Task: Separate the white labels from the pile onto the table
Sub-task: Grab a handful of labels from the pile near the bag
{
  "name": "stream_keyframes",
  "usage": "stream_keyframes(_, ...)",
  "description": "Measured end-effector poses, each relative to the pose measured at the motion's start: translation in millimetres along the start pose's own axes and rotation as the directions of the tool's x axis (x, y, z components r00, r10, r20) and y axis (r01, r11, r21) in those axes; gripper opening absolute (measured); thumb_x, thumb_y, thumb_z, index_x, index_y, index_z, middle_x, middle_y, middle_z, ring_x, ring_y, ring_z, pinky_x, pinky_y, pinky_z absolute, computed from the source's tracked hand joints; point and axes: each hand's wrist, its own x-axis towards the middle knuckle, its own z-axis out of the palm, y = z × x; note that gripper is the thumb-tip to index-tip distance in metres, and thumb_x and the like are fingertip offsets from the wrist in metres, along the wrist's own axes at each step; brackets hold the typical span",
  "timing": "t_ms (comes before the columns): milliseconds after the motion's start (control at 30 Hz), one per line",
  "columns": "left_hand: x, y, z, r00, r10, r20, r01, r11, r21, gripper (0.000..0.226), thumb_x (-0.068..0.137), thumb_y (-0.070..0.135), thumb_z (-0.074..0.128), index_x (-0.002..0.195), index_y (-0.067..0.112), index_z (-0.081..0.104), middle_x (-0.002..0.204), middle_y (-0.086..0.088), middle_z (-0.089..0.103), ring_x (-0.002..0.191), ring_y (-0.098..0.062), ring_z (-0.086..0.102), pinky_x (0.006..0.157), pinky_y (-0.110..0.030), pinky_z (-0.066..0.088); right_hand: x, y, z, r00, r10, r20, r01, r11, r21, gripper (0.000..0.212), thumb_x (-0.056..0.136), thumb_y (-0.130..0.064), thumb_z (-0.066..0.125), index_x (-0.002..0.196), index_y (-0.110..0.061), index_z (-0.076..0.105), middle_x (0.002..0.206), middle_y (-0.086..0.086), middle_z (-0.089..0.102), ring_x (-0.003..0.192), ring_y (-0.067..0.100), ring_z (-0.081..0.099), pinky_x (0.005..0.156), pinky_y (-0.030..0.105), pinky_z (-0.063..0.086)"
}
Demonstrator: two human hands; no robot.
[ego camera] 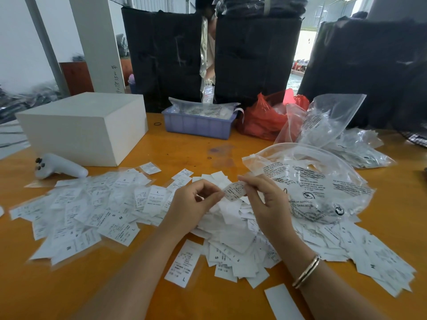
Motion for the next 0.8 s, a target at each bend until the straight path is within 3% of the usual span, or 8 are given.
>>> stream_keyframes(200, -2.3, 1.7, 0.2, 0.999, 0.005, 0.049, -0.005, 1.0, 0.013, 0.022, 0.074, 0.056, 0.059, 0.084, 0.038, 0.066, 0.081, 0.019, 0.069, 0.074, 0.0, 0.063, 0.063, -0.013, 0.049, -2.2, -0.5, 3.6, 0.996, -0.007, 0.084, 0.013, 0.997, -0.073, 0.031, 0.087, -0.001, 0.061, 0.111, -0.02, 0.067, 0.085, -0.006, 0.065, 0.079, 0.007, 0.058, 0.067, 0.016, 0.047)
stream_keyframes(300, -2.1, 1.5, 1.1, 0.999, -0.015, 0.047, 0.015, 1.0, 0.003, 0.013, 0.08, 0.048, 0.061, 0.083, 0.036, 0.067, 0.079, 0.016, 0.07, 0.074, -0.002, 0.065, 0.066, -0.017, 0.052, -3.8, -4.6, 8.6, 0.993, 0.062, 0.103, -0.047, 0.99, -0.134, 0.029, 0.087, -0.012, 0.065, 0.106, -0.034, 0.063, 0.081, -0.023, 0.061, 0.082, 0.004, 0.059, 0.072, 0.026, 0.049)
stream_keyframes(367, -1.4, 0.8, 0.6, 1.0, -0.017, 0.024, 0.017, 1.0, -0.007, 0.005, 0.086, 0.034, 0.064, 0.083, 0.037, 0.068, 0.08, 0.018, 0.07, 0.077, 0.0, 0.065, 0.067, -0.012, 0.05, -4.5, -3.3, 10.5, 0.984, 0.118, 0.13, -0.097, 0.983, -0.156, 0.017, 0.087, -0.017, 0.066, 0.099, -0.029, 0.068, 0.081, -0.028, 0.06, 0.082, 0.003, 0.061, 0.077, 0.038, 0.051)
stream_keyframes(433, -1.6, 0.0, 0.3, 1.0, -0.001, -0.005, 0.001, 1.0, -0.005, 0.016, 0.089, 0.022, 0.064, 0.084, 0.037, 0.068, 0.082, 0.02, 0.07, 0.08, 0.002, 0.064, 0.07, -0.01, 0.049, -5.4, -2.4, 11.0, 0.972, 0.13, 0.195, -0.096, 0.98, -0.177, 0.009, 0.087, -0.019, 0.067, 0.093, -0.021, 0.072, 0.083, -0.025, 0.063, 0.083, 0.004, 0.061, 0.082, 0.041, 0.048)
stream_keyframes(567, -1.9, 2.2, -0.9, 0.999, -0.006, -0.033, 0.006, 1.0, -0.001, 0.02, 0.089, 0.018, 0.063, 0.083, 0.037, 0.068, 0.085, 0.023, 0.07, 0.082, 0.005, 0.063, 0.07, -0.006, 0.047, -3.6, -6.8, 11.5, 0.938, 0.128, 0.322, -0.104, 0.99, -0.091, 0.013, 0.09, -0.016, 0.062, 0.097, -0.014, 0.073, 0.095, -0.009, 0.069, 0.089, 0.0, 0.059, 0.084, 0.019, 0.044)
stream_keyframes(667, -0.1, 2.7, -5.5, 0.987, -0.036, -0.156, 0.037, 0.999, 0.008, 0.017, 0.09, 0.023, 0.062, 0.082, 0.038, 0.066, 0.08, 0.021, 0.069, 0.077, 0.007, 0.061, 0.063, -0.006, 0.046, 6.8, -10.5, 5.3, 0.965, 0.134, 0.227, -0.104, 0.985, -0.141, 0.017, 0.093, -0.015, 0.056, 0.103, -0.018, 0.069, 0.096, -0.014, 0.063, 0.089, -0.011, 0.054, 0.08, 0.005, 0.039)
stream_keyframes(800, 3.8, -5.1, -16.0, 0.909, -0.097, -0.405, 0.167, 0.976, 0.141, 0.005, 0.091, 0.03, 0.06, 0.091, 0.03, 0.065, 0.078, 0.016, 0.063, 0.069, 0.006, 0.058, 0.052, -0.008, 0.044, 37.5, -3.7, -19.7, 0.979, 0.129, -0.157, -0.16, 0.966, -0.205, 0.02, 0.092, -0.006, 0.052, 0.101, -0.013, 0.069, 0.094, -0.006, 0.064, 0.085, 0.0, 0.056, 0.073, 0.005, 0.039)
